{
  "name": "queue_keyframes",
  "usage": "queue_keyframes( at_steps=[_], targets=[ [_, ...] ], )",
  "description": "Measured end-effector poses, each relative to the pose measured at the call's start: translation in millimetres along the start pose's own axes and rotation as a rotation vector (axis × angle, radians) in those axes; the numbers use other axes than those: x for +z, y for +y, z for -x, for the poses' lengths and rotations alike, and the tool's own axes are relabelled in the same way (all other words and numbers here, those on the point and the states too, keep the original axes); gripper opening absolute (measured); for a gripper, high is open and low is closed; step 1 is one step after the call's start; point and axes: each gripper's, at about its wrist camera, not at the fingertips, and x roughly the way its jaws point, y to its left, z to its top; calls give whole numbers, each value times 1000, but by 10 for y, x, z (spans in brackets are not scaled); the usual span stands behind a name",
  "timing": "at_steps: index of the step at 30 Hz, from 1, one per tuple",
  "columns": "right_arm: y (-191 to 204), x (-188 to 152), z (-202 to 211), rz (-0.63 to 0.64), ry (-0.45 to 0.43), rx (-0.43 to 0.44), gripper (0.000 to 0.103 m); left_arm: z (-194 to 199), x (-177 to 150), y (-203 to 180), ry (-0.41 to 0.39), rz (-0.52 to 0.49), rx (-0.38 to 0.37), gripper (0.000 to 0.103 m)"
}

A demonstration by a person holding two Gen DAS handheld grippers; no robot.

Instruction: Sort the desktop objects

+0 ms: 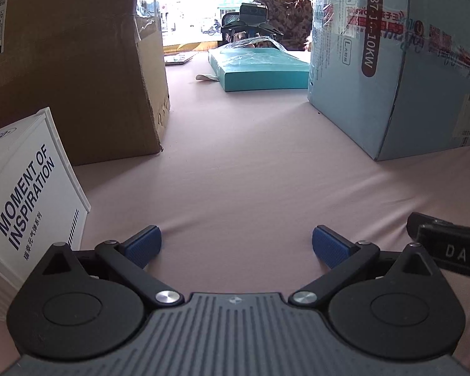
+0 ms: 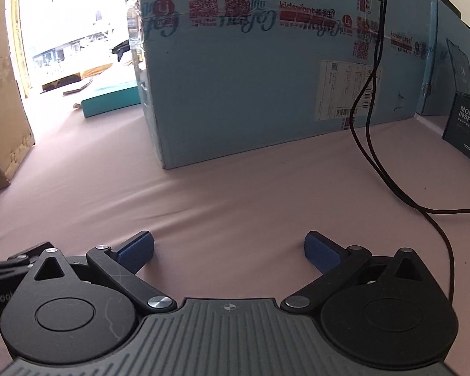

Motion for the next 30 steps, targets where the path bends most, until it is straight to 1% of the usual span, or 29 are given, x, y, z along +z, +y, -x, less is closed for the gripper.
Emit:
queue_keyframes(
  at_steps=[4, 12, 16, 19, 23, 27, 30],
  targets=[
    [33, 1, 1, 25, -3, -15, 103, 0, 0, 13, 0, 6, -4, 103],
    [-18, -23, 11, 11, -4, 20, 103, 2, 1, 35, -1, 13, -12, 103],
    [-75, -38, 66, -4, -11, 80, 103, 4, 2, 28, -1, 11, -10, 103],
    [-62, -52, 97, 5, -14, 103, 103, -12, -1, 128, 0, 9, -29, 103],
    [-54, -51, 97, 5, -11, 94, 103, -11, 2, 186, -1, 6, -27, 103],
    [2, -52, 81, 25, 0, 18, 103, -17, 2, 266, -1, 9, -29, 103],
    [-8, -53, 79, 24, 2, 22, 103, -20, -1, 314, -1, 8, -28, 103]
  ],
)
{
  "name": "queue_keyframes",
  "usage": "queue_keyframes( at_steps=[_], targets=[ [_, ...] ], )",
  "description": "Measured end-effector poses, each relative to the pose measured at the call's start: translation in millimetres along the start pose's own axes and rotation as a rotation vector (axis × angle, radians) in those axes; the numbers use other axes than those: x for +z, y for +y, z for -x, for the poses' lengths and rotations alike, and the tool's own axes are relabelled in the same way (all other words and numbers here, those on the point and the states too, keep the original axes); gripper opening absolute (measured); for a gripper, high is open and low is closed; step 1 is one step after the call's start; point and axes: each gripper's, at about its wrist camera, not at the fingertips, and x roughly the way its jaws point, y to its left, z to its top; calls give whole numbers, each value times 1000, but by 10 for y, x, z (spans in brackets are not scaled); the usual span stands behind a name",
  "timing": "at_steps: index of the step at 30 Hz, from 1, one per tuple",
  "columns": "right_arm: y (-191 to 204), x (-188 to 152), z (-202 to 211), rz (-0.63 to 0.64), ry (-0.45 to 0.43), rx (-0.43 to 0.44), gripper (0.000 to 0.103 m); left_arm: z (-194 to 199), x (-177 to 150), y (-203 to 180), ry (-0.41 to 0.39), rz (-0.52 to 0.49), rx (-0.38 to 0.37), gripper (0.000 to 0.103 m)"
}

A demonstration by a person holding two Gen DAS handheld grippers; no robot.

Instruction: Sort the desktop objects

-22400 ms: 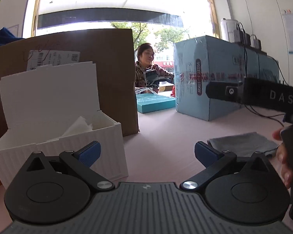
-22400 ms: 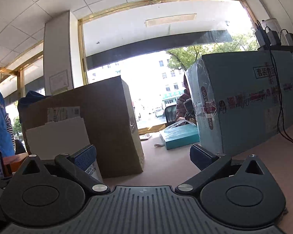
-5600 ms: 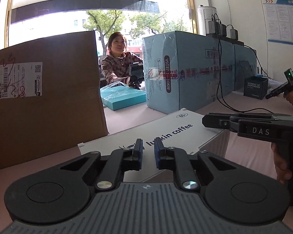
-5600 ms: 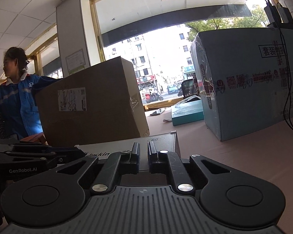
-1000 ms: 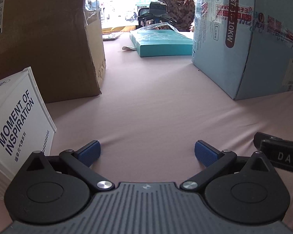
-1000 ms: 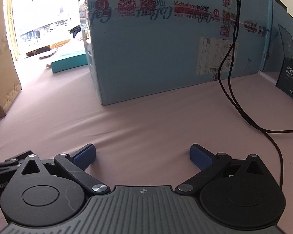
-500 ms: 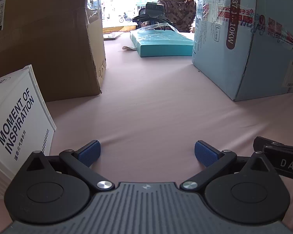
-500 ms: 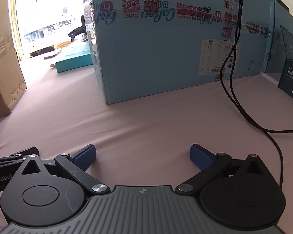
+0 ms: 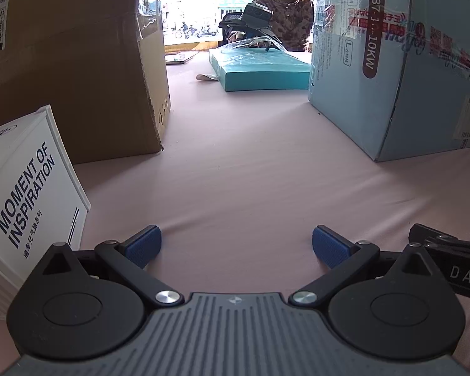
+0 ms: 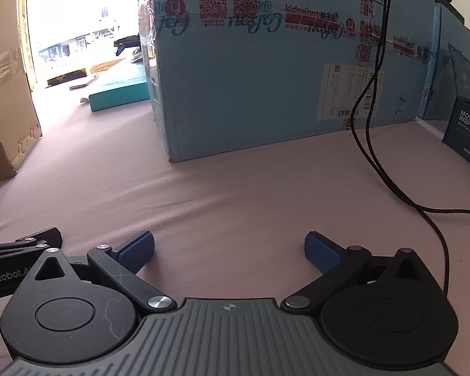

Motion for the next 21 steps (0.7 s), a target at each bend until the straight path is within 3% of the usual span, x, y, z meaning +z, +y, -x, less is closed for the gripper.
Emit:
queue_keyframes(
  at_steps=[21],
  targets=[
    [5, 0, -12, -10, -5, 8, 103, 35, 12, 46, -1, 0, 24, 103]
  ],
)
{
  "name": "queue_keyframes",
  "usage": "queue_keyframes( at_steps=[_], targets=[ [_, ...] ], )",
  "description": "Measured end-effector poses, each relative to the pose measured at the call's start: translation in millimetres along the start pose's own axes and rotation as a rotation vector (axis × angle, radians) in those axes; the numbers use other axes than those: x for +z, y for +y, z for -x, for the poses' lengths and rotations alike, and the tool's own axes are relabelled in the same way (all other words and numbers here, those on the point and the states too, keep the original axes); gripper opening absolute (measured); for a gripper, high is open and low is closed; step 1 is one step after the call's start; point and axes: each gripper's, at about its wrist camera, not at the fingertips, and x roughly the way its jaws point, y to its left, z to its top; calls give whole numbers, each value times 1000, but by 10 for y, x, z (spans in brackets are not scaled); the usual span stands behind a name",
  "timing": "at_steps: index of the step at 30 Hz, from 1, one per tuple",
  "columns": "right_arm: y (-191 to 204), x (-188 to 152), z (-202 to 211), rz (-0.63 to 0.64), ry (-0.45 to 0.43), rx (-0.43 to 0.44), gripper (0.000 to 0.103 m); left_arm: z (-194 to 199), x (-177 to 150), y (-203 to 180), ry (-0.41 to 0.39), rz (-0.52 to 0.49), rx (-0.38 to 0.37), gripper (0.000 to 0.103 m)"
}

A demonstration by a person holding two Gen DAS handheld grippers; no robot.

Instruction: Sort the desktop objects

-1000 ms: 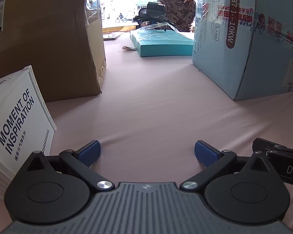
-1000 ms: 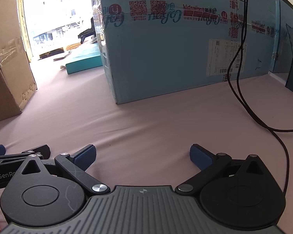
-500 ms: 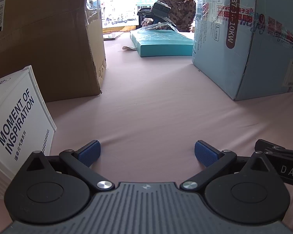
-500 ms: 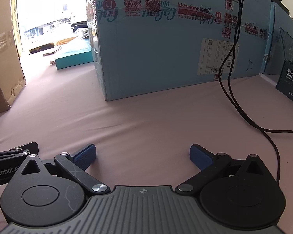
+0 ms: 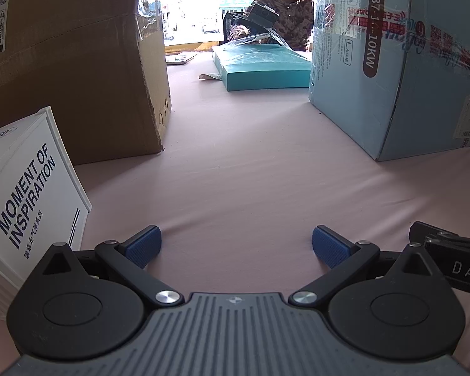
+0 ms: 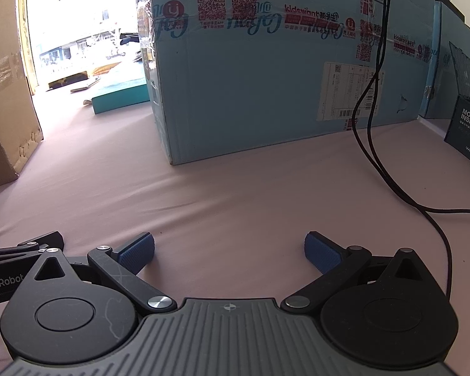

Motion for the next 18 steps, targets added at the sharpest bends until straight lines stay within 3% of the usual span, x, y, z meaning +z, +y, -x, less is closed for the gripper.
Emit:
queue_keyframes(
  at_steps=[18],
  targets=[
    [12, -7, -3, 6, 1, 0, 103, 47, -48, 54, 3, 12, -6, 103]
  ],
)
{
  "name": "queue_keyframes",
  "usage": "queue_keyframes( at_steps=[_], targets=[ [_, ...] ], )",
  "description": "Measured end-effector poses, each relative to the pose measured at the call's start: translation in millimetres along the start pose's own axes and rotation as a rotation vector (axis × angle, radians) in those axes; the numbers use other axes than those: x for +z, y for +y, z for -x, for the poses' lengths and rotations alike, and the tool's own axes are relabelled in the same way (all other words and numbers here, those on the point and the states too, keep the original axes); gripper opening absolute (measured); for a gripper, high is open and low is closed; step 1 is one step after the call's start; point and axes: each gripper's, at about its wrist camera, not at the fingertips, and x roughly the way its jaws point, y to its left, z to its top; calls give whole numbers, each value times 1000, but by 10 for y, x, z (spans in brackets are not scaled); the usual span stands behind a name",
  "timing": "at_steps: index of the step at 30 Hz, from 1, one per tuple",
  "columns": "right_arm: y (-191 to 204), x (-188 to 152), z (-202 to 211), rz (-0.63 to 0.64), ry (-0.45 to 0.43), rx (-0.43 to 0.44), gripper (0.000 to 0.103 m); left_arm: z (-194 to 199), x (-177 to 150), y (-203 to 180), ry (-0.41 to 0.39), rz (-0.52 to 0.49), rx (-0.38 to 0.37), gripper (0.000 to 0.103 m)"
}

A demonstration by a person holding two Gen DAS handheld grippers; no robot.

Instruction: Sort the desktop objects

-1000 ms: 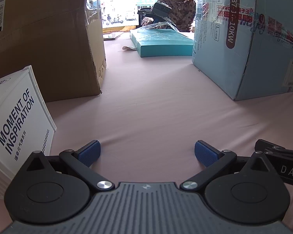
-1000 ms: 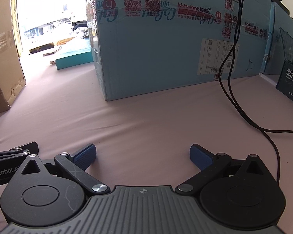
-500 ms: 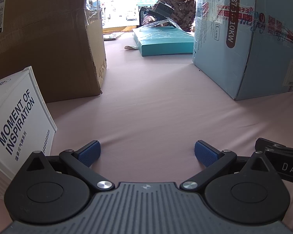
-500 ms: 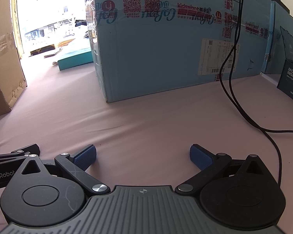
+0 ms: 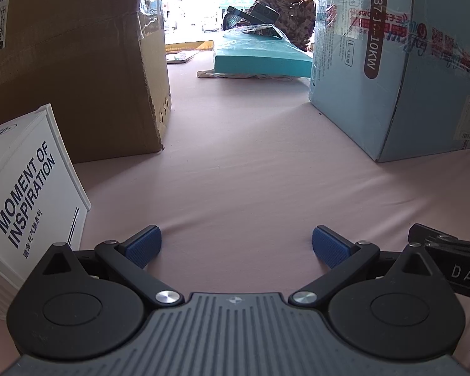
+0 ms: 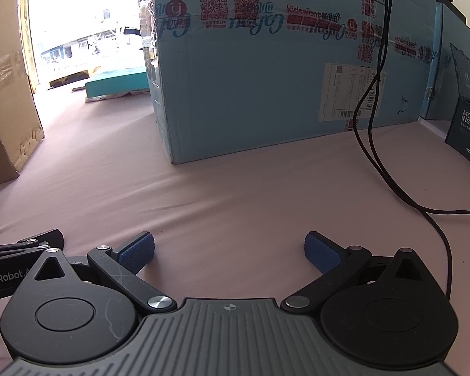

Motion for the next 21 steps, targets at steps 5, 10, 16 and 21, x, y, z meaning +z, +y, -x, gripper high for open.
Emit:
queue_keyframes(
  at_steps=[5, 10, 16, 21],
  targets=[
    [3, -3, 2, 0, 0, -1, 103, -37, 13, -32, 0, 0, 2, 103],
    [1, -1, -2, 0, 1, -1, 103, -42, -11, -112, 0, 1, 4, 103],
    [-3, 3, -5, -1, 2, 0, 103, -69, 26, -156, 1, 0, 5, 103],
    [-4, 2, -8, -1, 1, 0, 103, -70, 32, -158, 1, 0, 4, 103]
  ],
)
